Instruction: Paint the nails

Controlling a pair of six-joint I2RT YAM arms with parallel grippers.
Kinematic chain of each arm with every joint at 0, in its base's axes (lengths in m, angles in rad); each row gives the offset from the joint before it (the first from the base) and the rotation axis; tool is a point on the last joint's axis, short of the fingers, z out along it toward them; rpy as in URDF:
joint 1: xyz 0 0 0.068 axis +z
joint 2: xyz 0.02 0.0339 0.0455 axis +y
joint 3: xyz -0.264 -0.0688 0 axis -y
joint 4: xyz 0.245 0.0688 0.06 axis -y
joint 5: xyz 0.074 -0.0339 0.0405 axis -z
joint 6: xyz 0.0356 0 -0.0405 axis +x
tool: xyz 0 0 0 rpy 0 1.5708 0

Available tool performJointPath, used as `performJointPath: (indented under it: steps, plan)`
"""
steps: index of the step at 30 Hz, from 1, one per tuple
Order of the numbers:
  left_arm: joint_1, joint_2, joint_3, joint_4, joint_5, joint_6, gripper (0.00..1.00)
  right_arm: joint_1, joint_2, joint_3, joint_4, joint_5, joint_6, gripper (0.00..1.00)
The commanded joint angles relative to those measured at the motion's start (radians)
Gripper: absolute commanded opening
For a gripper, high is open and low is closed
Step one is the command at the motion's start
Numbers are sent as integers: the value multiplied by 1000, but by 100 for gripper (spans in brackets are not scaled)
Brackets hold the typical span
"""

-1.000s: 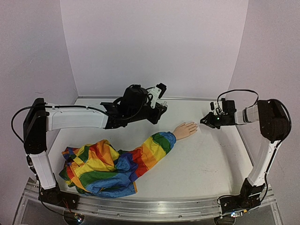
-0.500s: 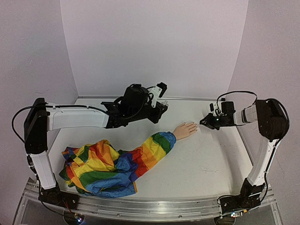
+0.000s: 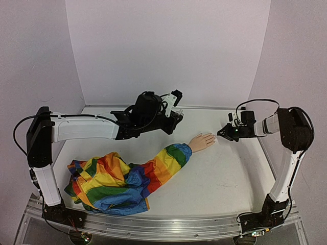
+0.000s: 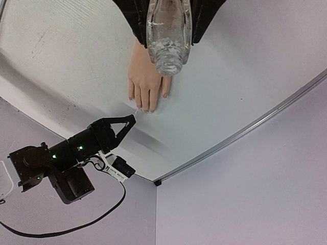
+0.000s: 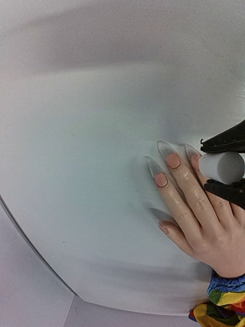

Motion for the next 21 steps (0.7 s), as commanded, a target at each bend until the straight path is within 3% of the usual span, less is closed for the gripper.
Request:
performJointPath:
  steps: [1, 21]
  plan:
    - [-4, -8, 44, 59, -10, 15, 0, 1, 21, 42, 20, -24, 4, 0]
    - [-2, -9, 40, 59, -12, 13, 0, 9, 34, 52, 33, -11, 6, 0]
